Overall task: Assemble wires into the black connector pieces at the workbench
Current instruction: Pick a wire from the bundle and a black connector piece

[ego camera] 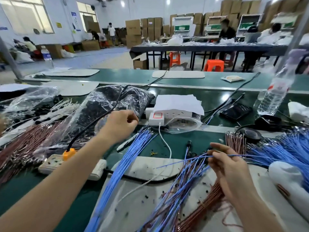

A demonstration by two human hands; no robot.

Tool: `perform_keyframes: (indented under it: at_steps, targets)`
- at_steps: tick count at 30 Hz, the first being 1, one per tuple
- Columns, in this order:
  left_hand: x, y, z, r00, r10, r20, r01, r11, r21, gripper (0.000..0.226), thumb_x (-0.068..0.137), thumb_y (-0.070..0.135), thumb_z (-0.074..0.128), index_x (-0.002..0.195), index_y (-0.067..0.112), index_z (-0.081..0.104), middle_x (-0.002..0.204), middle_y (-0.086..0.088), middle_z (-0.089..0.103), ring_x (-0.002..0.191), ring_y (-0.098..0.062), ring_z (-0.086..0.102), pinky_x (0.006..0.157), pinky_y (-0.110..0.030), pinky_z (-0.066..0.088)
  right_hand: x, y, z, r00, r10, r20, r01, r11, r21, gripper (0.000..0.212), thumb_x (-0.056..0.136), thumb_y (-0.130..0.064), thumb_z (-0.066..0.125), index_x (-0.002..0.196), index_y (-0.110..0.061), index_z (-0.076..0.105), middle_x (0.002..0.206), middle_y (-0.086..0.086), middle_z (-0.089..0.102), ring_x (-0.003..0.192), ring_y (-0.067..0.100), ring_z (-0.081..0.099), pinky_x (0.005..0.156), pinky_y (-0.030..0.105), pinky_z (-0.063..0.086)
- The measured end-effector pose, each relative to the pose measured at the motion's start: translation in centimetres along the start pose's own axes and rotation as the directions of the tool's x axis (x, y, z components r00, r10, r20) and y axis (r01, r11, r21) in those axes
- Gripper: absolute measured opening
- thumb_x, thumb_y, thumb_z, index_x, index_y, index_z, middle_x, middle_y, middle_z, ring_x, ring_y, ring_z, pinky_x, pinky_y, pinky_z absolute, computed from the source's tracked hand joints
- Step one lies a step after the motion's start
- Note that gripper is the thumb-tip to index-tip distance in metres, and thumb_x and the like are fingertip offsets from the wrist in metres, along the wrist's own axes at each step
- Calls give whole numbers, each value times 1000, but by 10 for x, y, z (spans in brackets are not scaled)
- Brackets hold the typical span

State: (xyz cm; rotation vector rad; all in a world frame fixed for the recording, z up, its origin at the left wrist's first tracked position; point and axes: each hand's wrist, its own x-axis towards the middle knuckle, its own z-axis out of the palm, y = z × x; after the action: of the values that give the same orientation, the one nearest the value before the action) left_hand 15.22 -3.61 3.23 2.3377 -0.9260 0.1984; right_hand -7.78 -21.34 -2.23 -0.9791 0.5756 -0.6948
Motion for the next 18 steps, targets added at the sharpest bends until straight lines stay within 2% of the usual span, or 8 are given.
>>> perform_keyframes:
  at_steps: [2, 5, 8, 12, 15, 18]
  targets:
    - [-20, 30, 25, 996, -24, 88, 53, 934, -352, 21, 84, -2, 54, 84, 15, 67, 78, -6, 69, 69, -19, 63, 67, -30, 53, -2, 1, 4, 1000, 3, 18, -3, 1000, -8, 23, 97, 2, 38, 97, -4, 61, 70, 11, 71, 54, 15, 65, 54, 19, 55]
    - [-53, 57, 75, 971, 72, 229, 71, 824, -562, 28, 91, -6, 48, 95, 19, 62, 87, -9, 68, 72, -20, 67, 68, -30, 55, -4, 2, 3, 998, -53, -24, 53, 999, -11, 22, 100, -5, 38, 93, -6, 59, 66, 14, 69, 55, 19, 65, 52, 22, 55]
    - [-66, 53, 96, 948, 202, 246, -3, 778, -629, 34, 96, -5, 44, 101, 25, 59, 92, -1, 66, 69, -15, 65, 65, -18, 50, -3, 1, 0, 984, -162, -74, 162, 987, -5, 20, 96, 1, 45, 90, -9, 61, 60, 1, 63, 54, 9, 57, 50, 15, 48]
    - [-62, 46, 96, 948, 245, 204, -38, 721, -691, 39, 94, -8, 46, 101, 28, 60, 87, 7, 67, 57, -7, 53, 60, -15, 43, -2, -2, 0, 964, -230, -132, 241, 968, 75, 24, 97, 2, 42, 91, -10, 61, 62, 1, 63, 53, 7, 56, 53, 14, 49]
    - [-67, 40, 100, 932, 288, 222, -94, 782, -616, 37, 93, -5, 49, 103, 29, 63, 76, 22, 62, 60, -1, 50, 60, -10, 39, -3, 3, 2, 957, -239, -166, 259, 960, 111, 25, 99, -1, 39, 91, -11, 60, 64, 4, 66, 57, 10, 60, 55, 16, 52]
    - [-67, 41, 99, 934, 291, 205, -115, 792, -600, 37, 93, -4, 51, 103, 30, 62, 84, 24, 64, 71, 6, 56, 65, -5, 38, -3, 4, 2, 959, -197, -202, 238, 950, 204, 24, 100, -7, 37, 90, -10, 59, 62, 10, 67, 55, 15, 61, 54, 18, 52]
